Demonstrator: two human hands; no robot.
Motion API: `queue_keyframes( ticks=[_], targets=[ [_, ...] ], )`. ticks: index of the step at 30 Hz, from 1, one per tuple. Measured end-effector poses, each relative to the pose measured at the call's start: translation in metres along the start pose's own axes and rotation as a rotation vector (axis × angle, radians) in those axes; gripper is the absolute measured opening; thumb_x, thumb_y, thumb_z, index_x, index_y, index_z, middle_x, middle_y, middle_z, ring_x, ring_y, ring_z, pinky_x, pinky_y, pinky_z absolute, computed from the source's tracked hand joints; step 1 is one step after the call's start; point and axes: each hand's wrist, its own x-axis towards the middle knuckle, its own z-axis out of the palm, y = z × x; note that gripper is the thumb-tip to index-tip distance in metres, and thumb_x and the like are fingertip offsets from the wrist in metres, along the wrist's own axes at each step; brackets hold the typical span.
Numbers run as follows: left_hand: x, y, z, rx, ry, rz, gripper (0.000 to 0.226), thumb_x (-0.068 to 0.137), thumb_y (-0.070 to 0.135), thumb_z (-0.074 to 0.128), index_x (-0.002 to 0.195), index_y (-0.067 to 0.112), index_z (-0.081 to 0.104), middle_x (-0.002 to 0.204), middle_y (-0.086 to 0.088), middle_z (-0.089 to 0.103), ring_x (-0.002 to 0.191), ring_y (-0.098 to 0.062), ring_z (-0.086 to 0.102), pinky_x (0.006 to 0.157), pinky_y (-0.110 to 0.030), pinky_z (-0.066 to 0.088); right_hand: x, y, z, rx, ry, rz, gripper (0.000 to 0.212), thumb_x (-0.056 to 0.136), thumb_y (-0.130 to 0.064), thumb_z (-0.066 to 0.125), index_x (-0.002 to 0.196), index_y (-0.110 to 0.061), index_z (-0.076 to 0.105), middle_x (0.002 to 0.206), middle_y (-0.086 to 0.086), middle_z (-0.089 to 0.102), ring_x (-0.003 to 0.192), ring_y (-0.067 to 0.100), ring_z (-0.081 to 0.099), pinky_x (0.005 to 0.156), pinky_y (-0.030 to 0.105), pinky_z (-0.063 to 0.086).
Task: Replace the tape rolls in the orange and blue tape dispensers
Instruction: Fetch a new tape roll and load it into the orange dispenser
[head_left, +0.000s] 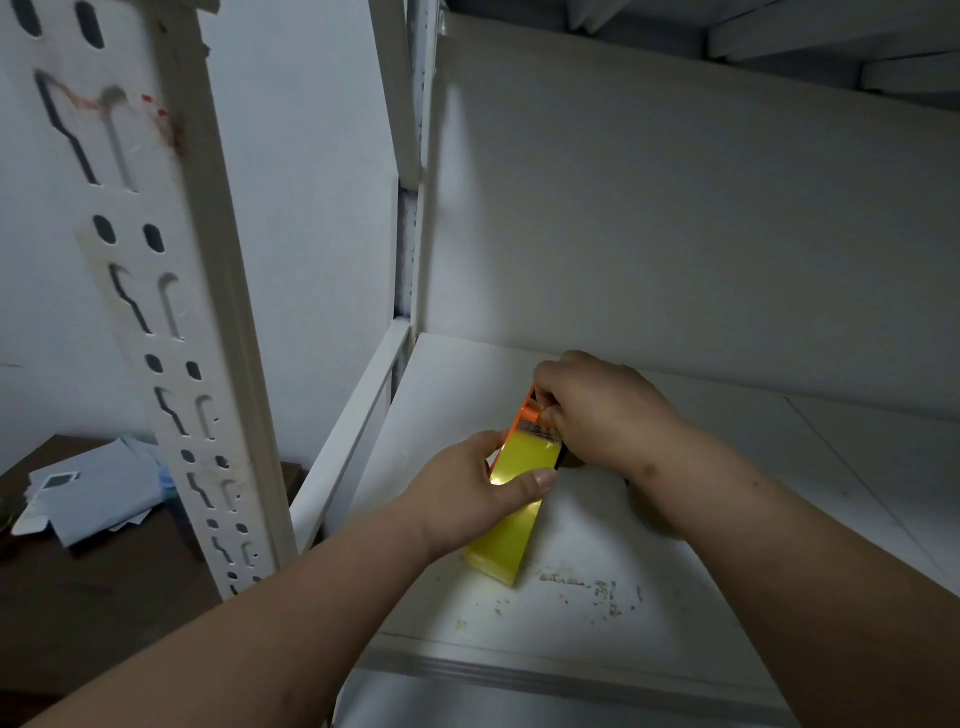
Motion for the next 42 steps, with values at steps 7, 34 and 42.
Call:
queue_keyframes(
  ticks=[7, 34, 42],
  targets=[
    [0.002, 0.002, -0.006, 0.025, -0.071, 0.005, 0.032, 0.092, 0.049, 0.059, 0.122, 0.037, 0.061, 0.117, 0.0, 0.071, 0.106, -0.018, 0.066, 0.098, -0.042, 0.053, -0.003, 0.011, 0.005, 0.098, -0.076, -0.052, 0.021, 0.087, -0.021, 0.051, 0.079, -0.029, 0.034, 0.089, 0.001, 0.044, 0.076, 0.028, 0.051, 0.062, 0.037, 0.047],
    [0.012, 0.037, -0.007, 0.425, -0.223, -0.138, 0.04, 0.078, 0.036, 0.069, 0.11, 0.02, 0.05, 0.098, -0.002, 0.058, 0.084, -0.017, 0.058, 0.07, -0.034, 0.052, -0.019, -0.002, -0.035, 0.302, -0.362, 0.241, 0.015, 0.081, -0.008, 0.062, 0.095, -0.008, 0.068, 0.098, 0.01, 0.067, 0.09, 0.025, 0.062, 0.072, 0.033, 0.051],
    [0.01, 0.032, 0.002, 0.422, -0.174, -0.058, 0.027, 0.076, 0.033, 0.064, 0.085, 0.025, 0.04, 0.093, -0.001, 0.051, 0.076, -0.017, 0.053, 0.057, -0.03, 0.04, -0.023, -0.007, -0.026, 0.311, -0.314, 0.351, 0.016, 0.079, -0.003, 0.051, 0.082, -0.002, 0.067, 0.094, 0.019, 0.067, 0.071, 0.021, 0.051, 0.052, 0.026, 0.038]
  ],
)
